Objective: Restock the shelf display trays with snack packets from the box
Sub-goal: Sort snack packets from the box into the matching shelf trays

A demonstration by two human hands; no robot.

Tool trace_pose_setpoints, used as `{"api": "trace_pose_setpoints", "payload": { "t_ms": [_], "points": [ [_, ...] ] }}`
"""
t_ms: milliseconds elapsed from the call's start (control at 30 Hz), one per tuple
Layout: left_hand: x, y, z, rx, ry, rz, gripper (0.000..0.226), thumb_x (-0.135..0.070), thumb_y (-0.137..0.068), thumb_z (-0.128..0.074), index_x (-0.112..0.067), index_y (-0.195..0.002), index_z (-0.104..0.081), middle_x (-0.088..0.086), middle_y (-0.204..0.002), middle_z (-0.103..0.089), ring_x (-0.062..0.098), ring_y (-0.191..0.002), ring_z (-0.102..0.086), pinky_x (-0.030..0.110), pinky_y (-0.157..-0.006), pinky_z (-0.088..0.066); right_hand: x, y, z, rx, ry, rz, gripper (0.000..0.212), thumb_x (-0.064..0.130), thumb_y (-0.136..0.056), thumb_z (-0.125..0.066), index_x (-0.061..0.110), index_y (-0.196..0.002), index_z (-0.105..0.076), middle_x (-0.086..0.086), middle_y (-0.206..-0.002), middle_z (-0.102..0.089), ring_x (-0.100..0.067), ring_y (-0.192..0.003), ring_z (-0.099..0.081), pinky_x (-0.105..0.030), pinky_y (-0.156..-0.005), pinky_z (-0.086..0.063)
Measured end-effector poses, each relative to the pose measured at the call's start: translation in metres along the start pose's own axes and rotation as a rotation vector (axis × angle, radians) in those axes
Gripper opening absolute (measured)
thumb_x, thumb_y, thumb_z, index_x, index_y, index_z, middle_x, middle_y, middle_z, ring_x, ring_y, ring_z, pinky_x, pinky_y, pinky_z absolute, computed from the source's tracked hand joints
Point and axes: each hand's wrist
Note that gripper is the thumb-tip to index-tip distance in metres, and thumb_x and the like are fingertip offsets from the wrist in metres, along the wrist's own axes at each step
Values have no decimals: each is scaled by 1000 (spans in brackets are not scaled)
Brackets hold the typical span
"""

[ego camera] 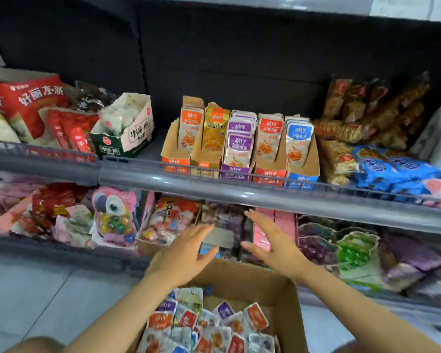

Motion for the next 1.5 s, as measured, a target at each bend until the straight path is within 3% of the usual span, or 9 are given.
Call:
{"api": "trace_pose_setpoints", "payload": {
  "t_ms": [100, 300, 467, 600, 867, 1067, 1200, 1333, 1500],
  "points": [
    [20, 27, -39, 125, -97, 69, 61, -60, -93, -34, -33, -146, -25, -14, -151, -30, 10, -134, -37, 33, -110, -33, -19, 39, -47, 88, -41, -62, 85, 83, -72, -33, 35, -142, -23, 16, -147, -26, 0, -138, -22, -9, -110, -13],
    [52, 62, -108, 380, 24, 252, 60, -50, -95, -42, -23, -147, -27, -3, -151, -33, 16, -136, -34, 27, -107, -32, -65, 80, -124, 275, -112, -314, 105, 90, -62, -29, 26, -145, -26, 4, -153, -26, -10, -141, -24, -13, -110, -17],
    [65, 68, -139, 523, 89, 329, 61, -51, -94, -44, -22, -146, -30, 3, -149, -37, 21, -132, -40, 30, -107, -35, -91, 87, -167, 336, -325, -672, 66, 42, -83, -66, 16, -137, -39, -5, -143, -41, -20, -129, -43, -32, -108, -37],
    [70, 65, -164, 634, 82, 309, 64, -54, -93, -43, -22, -147, -29, 4, -150, -34, 23, -134, -37, 35, -109, -33, -105, 88, -189, 493, -274, -848, 64, 43, -84, -66, 12, -135, -45, -6, -138, -48, -21, -123, -49, -28, -102, -41],
    [57, 54, -192, 795, -53, 209, 53, -50, -94, -43, -31, -144, -35, 10, -148, -30, 30, -136, -30, 39, -111, -28, -120, 97, -218, 524, -127, -809, 29, 30, -87, -65, 17, -113, -66, -4, -117, -67, -19, -102, -64, -35, -93, -51],
    [56, 46, -190, 630, -37, 158, 29, -39, -89, -60, -22, -112, -66, 7, -114, -59, 25, -112, -51, 31, -91, -40, -108, 93, -213, 290, -373, -722, 24, 25, -87, -66, 2, -91, -72, -16, -93, -72, -21, -82, -64, -40, -79, -52],
    [57, 40, -171, 473, 227, 235, 20, -34, -89, -61, -20, -93, -73, -3, -94, -69, 14, -89, -61, 28, -78, -47, -92, 84, -191, 106, -541, -671, 32, 25, -87, -66, -6, -78, -69, -9, -73, -66, -15, -70, -56, -31, -68, -45],
    [49, 31, -137, 335, 453, 239, 16, -34, -91, -58, -25, -80, -66, -10, -85, -67, 3, -79, -61, 23, -70, -47, -70, 70, -153, -14, -763, -737, 24, 23, -87, -64, 1, -91, -72, -12, -88, -73, -22, -78, -70, -36, -76, -58],
    [31, 30, -101, 219, 797, 381, 21, -31, -93, -56, -11, -92, -59, -1, -82, -70, 4, -65, -67, 17, -55, -49, -49, 66, -115, -45, -975, -764, 31, 29, -92, -55, 2, -103, -66, -13, -94, -73, -20, -78, -71, -28, -64, -57]
  ]
}}
Point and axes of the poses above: each hand's wrist, its own y-axis away from the middle knuckle, its own z-axis out of the back of the hand, x = y × z
